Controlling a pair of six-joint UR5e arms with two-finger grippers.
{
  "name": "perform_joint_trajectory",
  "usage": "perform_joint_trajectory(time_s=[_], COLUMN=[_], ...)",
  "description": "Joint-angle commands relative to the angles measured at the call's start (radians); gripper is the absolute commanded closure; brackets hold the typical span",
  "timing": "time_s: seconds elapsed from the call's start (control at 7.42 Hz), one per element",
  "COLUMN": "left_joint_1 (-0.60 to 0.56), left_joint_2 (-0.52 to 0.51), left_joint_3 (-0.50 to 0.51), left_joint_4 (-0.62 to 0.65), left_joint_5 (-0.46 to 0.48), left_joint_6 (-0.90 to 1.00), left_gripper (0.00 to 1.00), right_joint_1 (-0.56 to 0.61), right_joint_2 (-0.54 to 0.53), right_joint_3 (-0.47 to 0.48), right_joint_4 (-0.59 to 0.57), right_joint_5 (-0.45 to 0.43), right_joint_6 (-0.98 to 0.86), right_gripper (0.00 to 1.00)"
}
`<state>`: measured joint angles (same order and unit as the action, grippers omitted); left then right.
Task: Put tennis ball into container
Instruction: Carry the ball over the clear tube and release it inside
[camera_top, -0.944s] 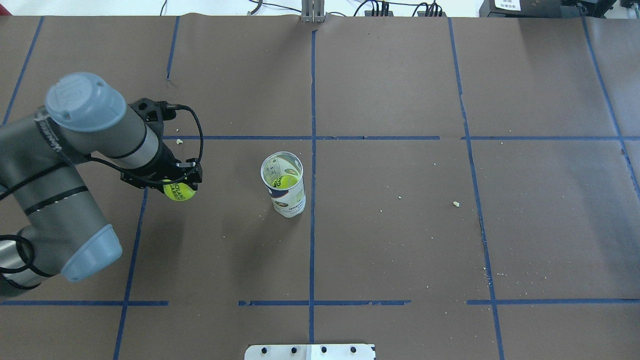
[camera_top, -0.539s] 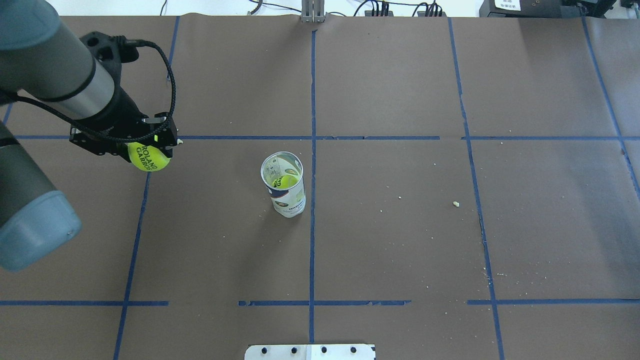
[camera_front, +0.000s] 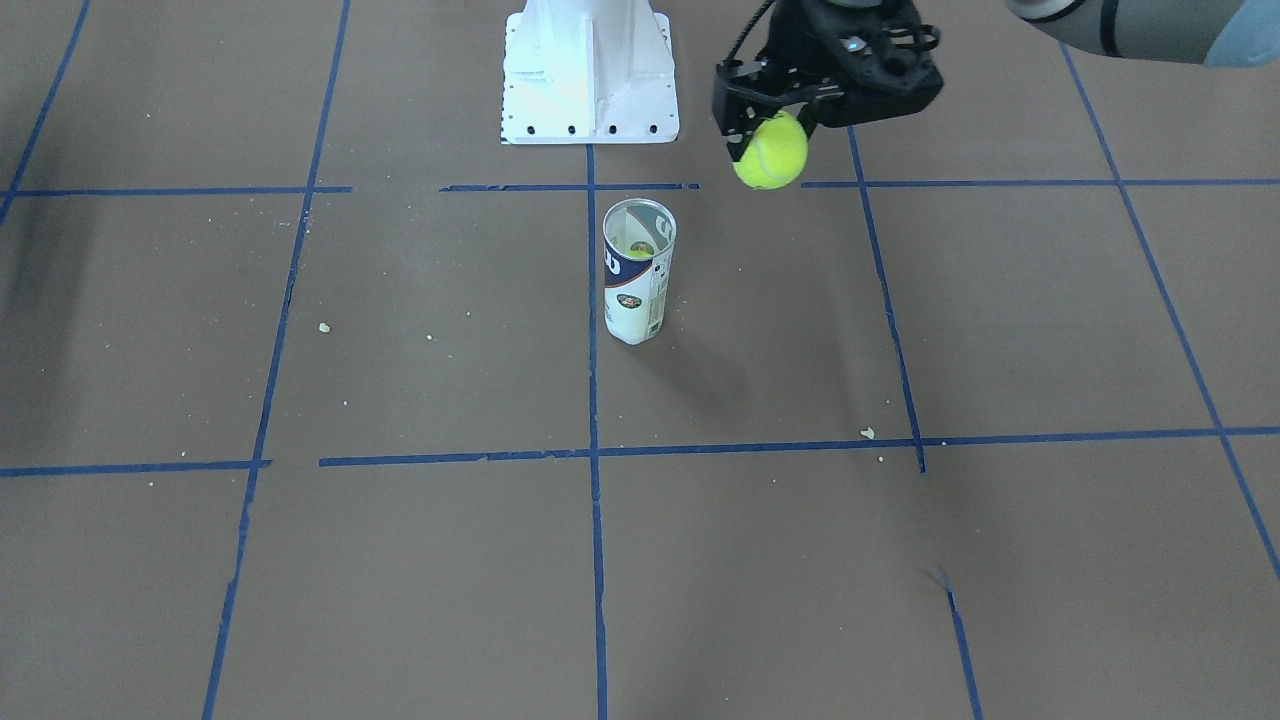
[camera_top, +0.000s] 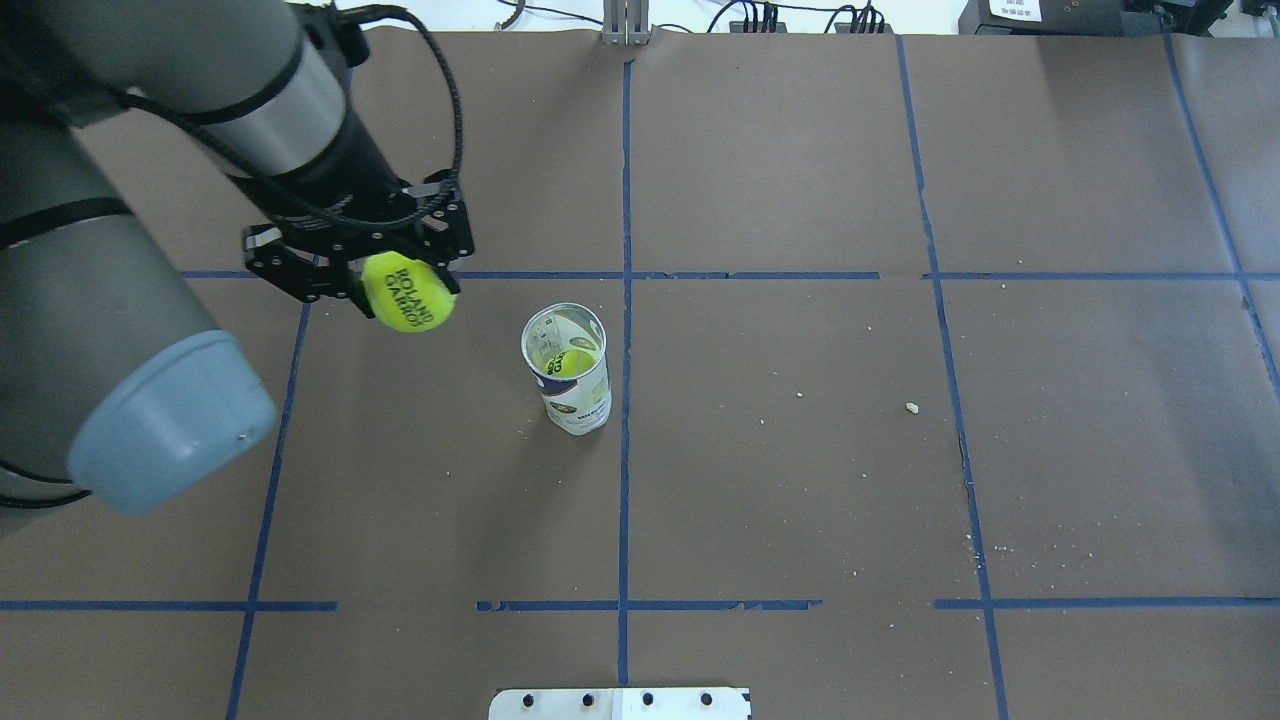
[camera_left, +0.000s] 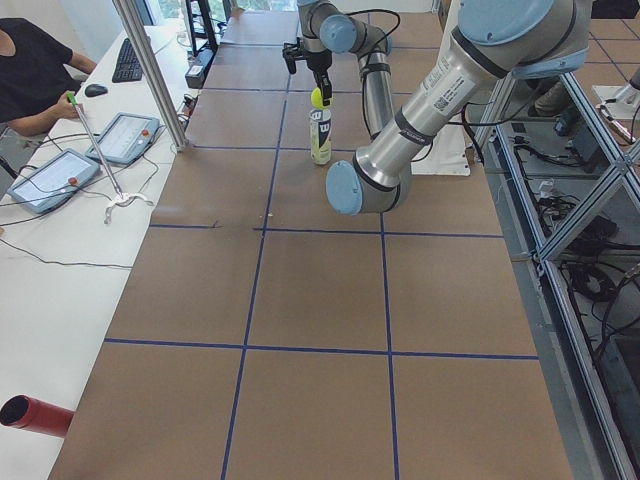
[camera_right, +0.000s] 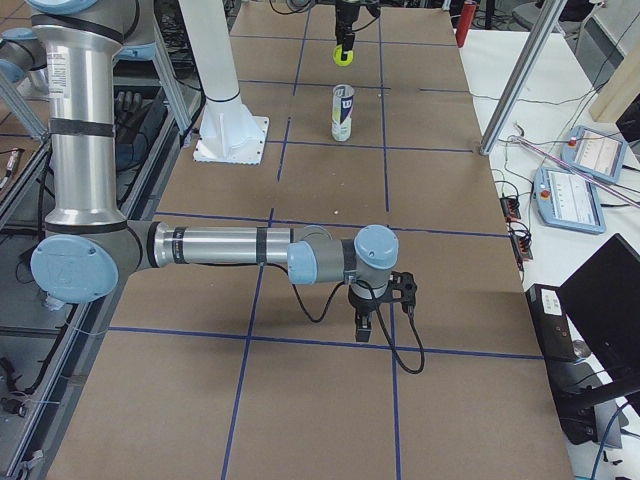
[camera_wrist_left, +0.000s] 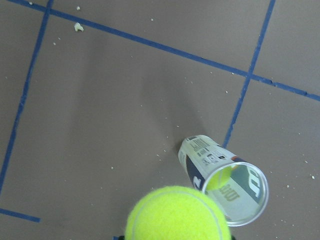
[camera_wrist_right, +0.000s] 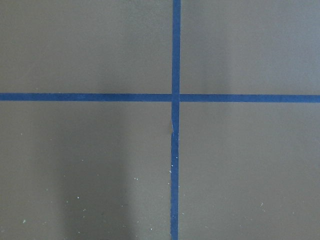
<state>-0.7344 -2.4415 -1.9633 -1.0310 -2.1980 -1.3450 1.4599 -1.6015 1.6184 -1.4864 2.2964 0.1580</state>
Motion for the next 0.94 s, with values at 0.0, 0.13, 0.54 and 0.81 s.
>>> perform_joint_trajectory(time_s=[0.0, 0.13, 0.54, 0.81], left_joint_1=[0.026, 0.027, 0.041, 0.041], left_joint_2=[-0.020, -0.040, -0.034, -0.028], left_joint_3=[0.090, 0.125, 0.170, 0.172], left_joint_4=[-0.099, -0.109, -0.153, -0.153], left_joint_5=[0.004, 0.004, 0.006, 0.006], left_joint_6=[-0.048, -0.048, -0.046, -0.036], left_gripper=[1.00, 1.00, 1.00, 0.22], right_joint_1=[0.000, 0.000, 0.000, 0.000], right_joint_2=[0.000, 0.000, 0.000, 0.000], right_joint_3=[0.000, 0.000, 0.000, 0.000], right_joint_4=[0.000, 0.000, 0.000, 0.000], right_joint_5=[0.000, 0.000, 0.000, 0.000], right_joint_6=[0.000, 0.000, 0.000, 0.000], right_gripper=[0.00, 0.00, 0.00, 0.00])
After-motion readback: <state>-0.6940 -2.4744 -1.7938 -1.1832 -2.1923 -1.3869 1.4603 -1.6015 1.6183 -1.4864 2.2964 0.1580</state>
